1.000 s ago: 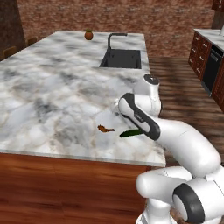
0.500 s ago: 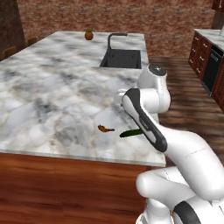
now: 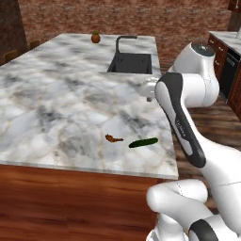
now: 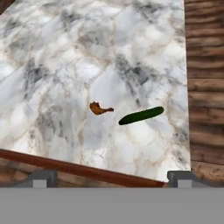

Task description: Open the fridge, remove the kiwi, cucumber, and chicken drumstick, and place them on any counter.

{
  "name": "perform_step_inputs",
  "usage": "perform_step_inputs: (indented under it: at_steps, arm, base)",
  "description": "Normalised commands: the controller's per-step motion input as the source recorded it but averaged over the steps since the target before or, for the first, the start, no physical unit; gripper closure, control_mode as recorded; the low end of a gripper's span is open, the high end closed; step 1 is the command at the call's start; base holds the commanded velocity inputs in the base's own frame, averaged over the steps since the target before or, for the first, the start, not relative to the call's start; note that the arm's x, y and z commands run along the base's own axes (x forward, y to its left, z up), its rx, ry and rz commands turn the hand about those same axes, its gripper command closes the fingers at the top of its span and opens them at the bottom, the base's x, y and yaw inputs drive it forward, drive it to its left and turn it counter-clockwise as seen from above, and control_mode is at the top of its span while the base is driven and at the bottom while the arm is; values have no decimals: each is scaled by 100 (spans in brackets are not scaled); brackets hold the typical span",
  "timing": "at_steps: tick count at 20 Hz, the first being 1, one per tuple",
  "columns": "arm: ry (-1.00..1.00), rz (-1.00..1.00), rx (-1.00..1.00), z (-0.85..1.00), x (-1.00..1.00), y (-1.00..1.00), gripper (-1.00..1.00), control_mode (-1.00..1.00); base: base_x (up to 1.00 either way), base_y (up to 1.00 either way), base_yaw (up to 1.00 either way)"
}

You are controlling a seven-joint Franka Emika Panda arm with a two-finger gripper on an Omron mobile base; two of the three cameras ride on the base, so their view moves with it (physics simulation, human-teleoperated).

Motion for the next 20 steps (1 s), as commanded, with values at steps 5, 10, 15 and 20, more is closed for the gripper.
perform_step_inputs:
  at_steps: [5, 10, 15, 20]
  arm:
    - [-12, -4, -2, 27, -36, -26, -100, -100]
    - [-15, 7, -8, 0, -21, -20, -100, -100]
    - [-22, 16, -9, 1, -55, -39, -100, -100]
    - [-15, 9, -2, 25, -91, -26, -100, -100]
  base:
    - [0, 0, 0]
    - [0, 0, 0]
    - [0, 0, 0]
    - [0, 0, 0]
